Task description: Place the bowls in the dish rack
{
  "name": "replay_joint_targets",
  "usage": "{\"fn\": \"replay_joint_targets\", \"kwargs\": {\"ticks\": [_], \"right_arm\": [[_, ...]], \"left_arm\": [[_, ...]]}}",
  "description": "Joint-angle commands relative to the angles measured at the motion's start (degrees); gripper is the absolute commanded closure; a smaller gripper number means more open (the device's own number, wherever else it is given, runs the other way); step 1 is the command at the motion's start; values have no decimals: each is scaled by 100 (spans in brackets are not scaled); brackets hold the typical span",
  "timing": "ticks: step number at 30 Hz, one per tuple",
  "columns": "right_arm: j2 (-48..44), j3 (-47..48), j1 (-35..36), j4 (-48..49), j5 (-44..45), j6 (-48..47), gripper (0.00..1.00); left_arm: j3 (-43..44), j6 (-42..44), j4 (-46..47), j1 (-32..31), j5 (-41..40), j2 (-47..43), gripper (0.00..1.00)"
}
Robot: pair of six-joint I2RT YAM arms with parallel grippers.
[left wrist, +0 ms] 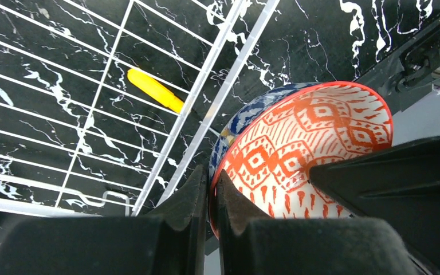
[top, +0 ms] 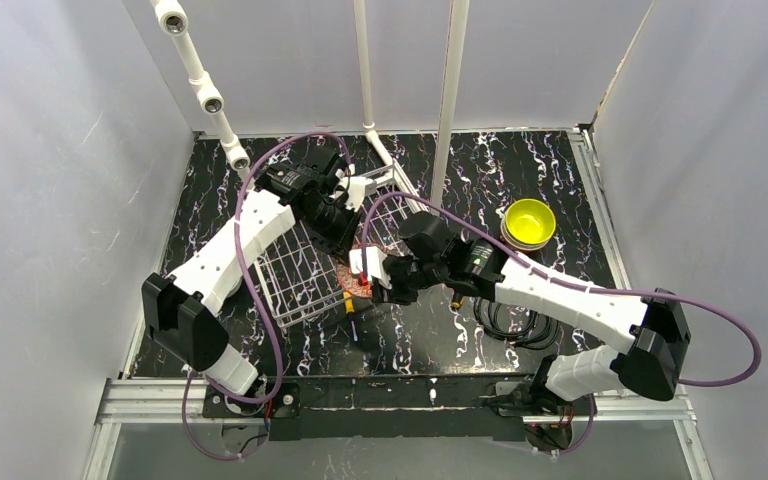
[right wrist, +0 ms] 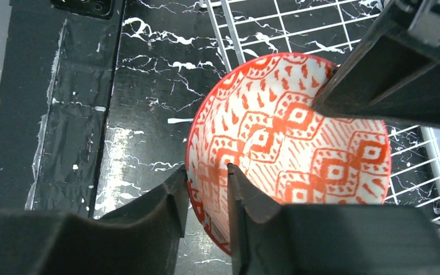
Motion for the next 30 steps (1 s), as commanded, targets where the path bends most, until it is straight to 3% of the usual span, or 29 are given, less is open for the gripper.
{"fn": "replay_joint_targets", "kwargs": {"ticks": [1, 6, 9, 14, 17, 22, 24, 30], "right_arm": [[106, 421, 108, -178, -50, -168, 67], [245, 509, 211, -184, 13, -157, 99], [186, 482, 252, -50, 58, -128, 99], [-98, 309, 255, 351, 162, -57, 99], [-218, 220, 255, 476, 207, 45, 99], [-509, -76, 255, 992, 260, 398, 99], [-587, -152, 253, 1175, 171, 534, 99], [-456, -190, 245, 1831, 246, 1311, 99]], "left_arm": [[241, 95, -214, 32, 547, -36, 100], [233, 46, -214, 65, 648, -143, 100], [249, -47, -215, 119, 596, -241, 99], [255, -366, -92, 270, 318, -576, 55], [259, -594, 33, 311, 131, -836, 35], [233, -1075, 182, 383, -808, -1302, 22], [127, -1462, 233, 420, -1812, -1523, 15], [-456, -2355, 347, 484, -3593, -2531, 5]]}}
